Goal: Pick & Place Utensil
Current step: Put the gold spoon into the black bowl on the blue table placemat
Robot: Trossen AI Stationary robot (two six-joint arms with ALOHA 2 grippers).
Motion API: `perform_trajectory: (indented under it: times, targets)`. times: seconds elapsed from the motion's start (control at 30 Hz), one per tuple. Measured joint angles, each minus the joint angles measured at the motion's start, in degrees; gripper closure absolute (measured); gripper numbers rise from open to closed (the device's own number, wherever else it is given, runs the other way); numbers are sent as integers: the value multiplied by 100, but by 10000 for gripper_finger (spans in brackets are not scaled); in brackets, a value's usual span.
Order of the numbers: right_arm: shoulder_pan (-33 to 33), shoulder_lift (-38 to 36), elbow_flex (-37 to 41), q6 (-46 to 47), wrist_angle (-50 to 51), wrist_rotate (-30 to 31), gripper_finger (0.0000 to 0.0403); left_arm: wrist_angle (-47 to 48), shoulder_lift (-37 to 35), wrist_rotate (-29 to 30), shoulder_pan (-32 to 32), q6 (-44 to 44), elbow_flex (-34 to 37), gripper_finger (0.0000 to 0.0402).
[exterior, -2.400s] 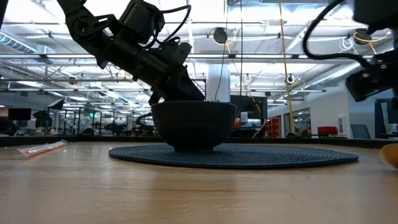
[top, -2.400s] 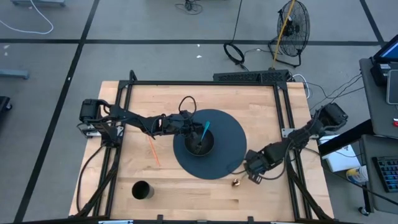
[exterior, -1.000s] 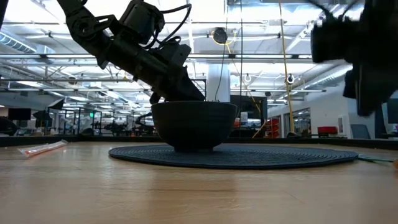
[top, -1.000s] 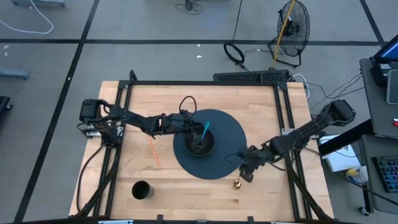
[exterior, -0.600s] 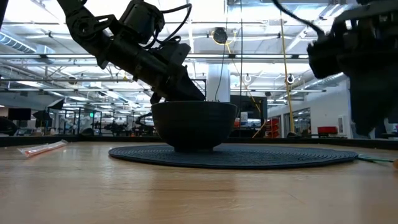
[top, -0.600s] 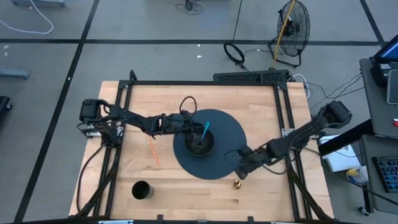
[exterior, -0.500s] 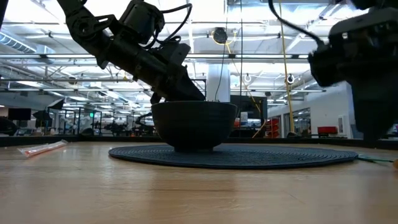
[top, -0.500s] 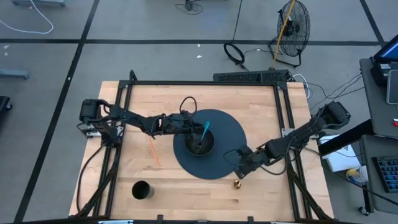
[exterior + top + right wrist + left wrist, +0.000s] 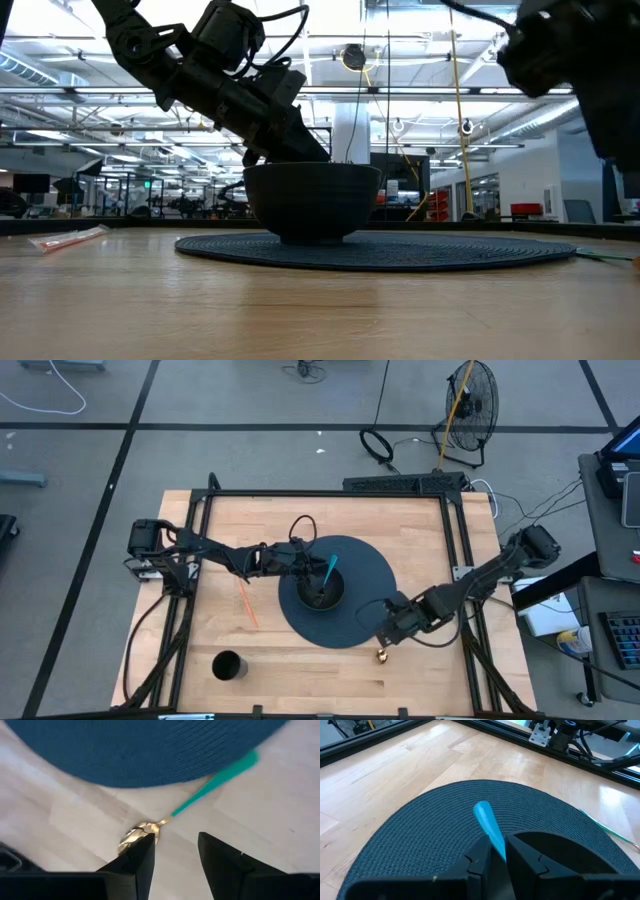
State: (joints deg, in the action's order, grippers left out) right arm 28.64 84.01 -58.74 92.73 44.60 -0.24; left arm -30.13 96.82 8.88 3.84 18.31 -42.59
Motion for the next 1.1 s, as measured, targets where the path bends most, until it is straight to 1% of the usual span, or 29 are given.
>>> perform_trajectory:
  times: [0.07, 0.13, 0.2, 0.27, 0.37, 0.47, 0.6, 0.7, 0.9, 1.1]
  targets:
    - [0, 169, -212, 273, 425, -50, 255, 0, 0, -19, 0, 23, 0, 339]
    - [0, 417, -382, 522, 761, -349, 255, -8, 0, -118, 0, 68, 1, 339]
    - [0, 687, -443, 630, 781, -639, 257, -8, -7, -174, 0, 130, 1, 339]
    - [0, 937, -443, 540, 514, -741, 259, -11, -15, -183, 0, 122, 0, 339]
    - [-4, 1151, -453, 366, 94, -674, 263, 3, -15, -183, 0, 105, 0, 339]
    - [-4, 1230, -450, 299, 63, -482, 269, 36, -17, -194, -19, 106, 0, 339]
    - [-19, 1205, -450, 271, 39, 127, 277, 59, -17, -196, -77, 107, 0, 339]
    - [-44, 1204, -450, 317, 48, 466, 282, 59, -17, -196, -129, 105, 0, 339]
    - [-43, 1250, -446, 580, 57, 498, 285, 105, -17, -196, -238, 90, 0, 339]
    - [110, 1245, -445, 917, 45, 636, 285, 160, -17, -196, -326, 90, 0, 339]
